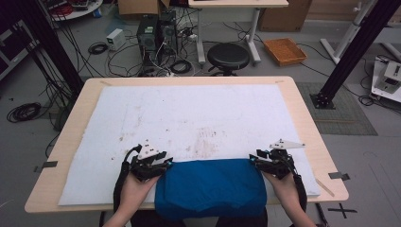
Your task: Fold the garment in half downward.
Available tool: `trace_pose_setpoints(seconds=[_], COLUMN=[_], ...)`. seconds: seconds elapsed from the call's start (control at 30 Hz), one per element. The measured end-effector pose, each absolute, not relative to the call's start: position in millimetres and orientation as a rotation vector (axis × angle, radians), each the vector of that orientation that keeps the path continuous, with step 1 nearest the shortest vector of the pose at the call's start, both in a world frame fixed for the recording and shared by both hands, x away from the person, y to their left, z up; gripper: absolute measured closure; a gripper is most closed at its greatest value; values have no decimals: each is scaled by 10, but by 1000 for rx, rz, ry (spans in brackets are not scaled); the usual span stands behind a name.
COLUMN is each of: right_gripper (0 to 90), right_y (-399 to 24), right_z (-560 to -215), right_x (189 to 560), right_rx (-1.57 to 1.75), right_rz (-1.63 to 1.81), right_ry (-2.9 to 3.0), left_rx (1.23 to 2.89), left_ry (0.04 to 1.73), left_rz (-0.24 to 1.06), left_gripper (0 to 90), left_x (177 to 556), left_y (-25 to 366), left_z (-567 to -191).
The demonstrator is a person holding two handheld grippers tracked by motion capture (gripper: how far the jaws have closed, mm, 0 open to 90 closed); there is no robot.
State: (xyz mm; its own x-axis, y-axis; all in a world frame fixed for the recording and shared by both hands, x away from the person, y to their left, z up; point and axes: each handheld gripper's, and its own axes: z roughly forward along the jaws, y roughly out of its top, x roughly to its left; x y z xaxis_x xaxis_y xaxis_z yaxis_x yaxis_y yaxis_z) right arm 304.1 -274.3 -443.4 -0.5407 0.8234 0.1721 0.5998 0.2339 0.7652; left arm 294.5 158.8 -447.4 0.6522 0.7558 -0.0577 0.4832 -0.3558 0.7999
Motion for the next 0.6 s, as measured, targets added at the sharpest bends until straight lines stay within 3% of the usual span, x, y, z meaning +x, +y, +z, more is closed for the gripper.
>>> trace_pose_setpoints(seconds=[0.13, 0.27, 0.3, 0.43, 0.53, 0.6], right_gripper=[741, 733, 679, 622, 680, 758], right_y=[-2735, -2761, -2787, -2769, -2744, -2738], right_z=[-4492, -4448, -4413, -4417, -4492, -4489], right_x=[3027, 2988, 2966, 2966, 2989, 2974], right_rx=[1324, 1315, 1321, 1333, 1343, 1327], right_rz=[1176, 1190, 1221, 1221, 1179, 1189], right_ry=[2311, 2280, 2247, 2251, 2310, 2328], left_rx=[2002, 1980, 1969, 1963, 2017, 2015], left_ry=[991, 986, 995, 1005, 1006, 987], left_rz=[359, 376, 375, 349, 317, 295], left_gripper=[679, 664, 610, 584, 617, 717], left_x=[2942, 2900, 2890, 2877, 2885, 2878], left_y=[1632, 1635, 1644, 1645, 1614, 1607], left_z=[-4502, -4465, -4450, -4442, -4481, -4490])
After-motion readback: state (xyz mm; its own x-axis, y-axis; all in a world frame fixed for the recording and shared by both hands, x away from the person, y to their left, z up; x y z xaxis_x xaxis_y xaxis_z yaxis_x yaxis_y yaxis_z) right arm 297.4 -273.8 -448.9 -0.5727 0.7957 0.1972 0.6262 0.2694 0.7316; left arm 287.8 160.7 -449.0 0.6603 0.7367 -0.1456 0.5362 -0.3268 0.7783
